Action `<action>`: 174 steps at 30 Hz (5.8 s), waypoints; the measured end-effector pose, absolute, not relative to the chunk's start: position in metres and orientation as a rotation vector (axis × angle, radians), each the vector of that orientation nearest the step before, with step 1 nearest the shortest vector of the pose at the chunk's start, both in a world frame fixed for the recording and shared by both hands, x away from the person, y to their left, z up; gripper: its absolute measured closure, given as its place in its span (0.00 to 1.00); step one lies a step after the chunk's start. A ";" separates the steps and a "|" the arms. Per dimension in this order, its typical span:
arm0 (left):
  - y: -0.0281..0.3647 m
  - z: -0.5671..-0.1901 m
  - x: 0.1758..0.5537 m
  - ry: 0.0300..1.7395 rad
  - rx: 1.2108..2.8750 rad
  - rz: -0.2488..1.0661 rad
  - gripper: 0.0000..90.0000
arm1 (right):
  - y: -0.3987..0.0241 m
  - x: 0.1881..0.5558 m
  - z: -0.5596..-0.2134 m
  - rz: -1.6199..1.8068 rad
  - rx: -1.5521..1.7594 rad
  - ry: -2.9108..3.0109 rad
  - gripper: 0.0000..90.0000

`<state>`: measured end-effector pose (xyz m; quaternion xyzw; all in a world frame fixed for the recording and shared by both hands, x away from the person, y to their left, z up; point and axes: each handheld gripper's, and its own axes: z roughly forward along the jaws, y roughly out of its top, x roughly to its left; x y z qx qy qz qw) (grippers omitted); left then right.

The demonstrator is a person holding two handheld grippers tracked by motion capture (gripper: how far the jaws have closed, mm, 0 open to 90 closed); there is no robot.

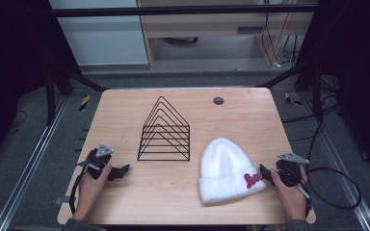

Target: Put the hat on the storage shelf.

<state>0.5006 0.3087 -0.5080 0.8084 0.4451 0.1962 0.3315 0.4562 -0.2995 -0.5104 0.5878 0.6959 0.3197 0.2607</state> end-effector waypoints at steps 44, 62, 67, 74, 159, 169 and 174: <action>0.307 -0.508 0.500 1.164 2.115 0.515 0.00 | -0.207 0.531 -0.440 0.867 1.324 2.292 0.47; 0.307 -0.508 0.500 1.164 2.113 0.515 0.00 | -0.193 0.551 -0.461 0.848 1.391 2.343 0.50; 0.307 -0.508 0.500 1.164 2.113 0.515 0.00 | -0.189 0.558 -0.468 0.837 1.420 2.346 0.55; 0.307 -0.508 0.500 1.164 2.114 0.515 0.00 | -0.187 0.561 -0.473 0.843 1.428 2.388 0.72; 0.236 -0.342 0.489 0.768 1.921 0.575 0.06 | -0.138 0.495 -0.208 1.419 0.876 1.916 0.93; 0.228 -0.338 0.502 0.719 1.929 0.582 0.08 | -0.119 0.512 -0.190 1.473 0.864 1.831 0.93; 0.224 -0.338 0.503 0.725 1.902 0.559 0.11 | -0.109 0.520 -0.187 1.482 0.866 1.810 0.93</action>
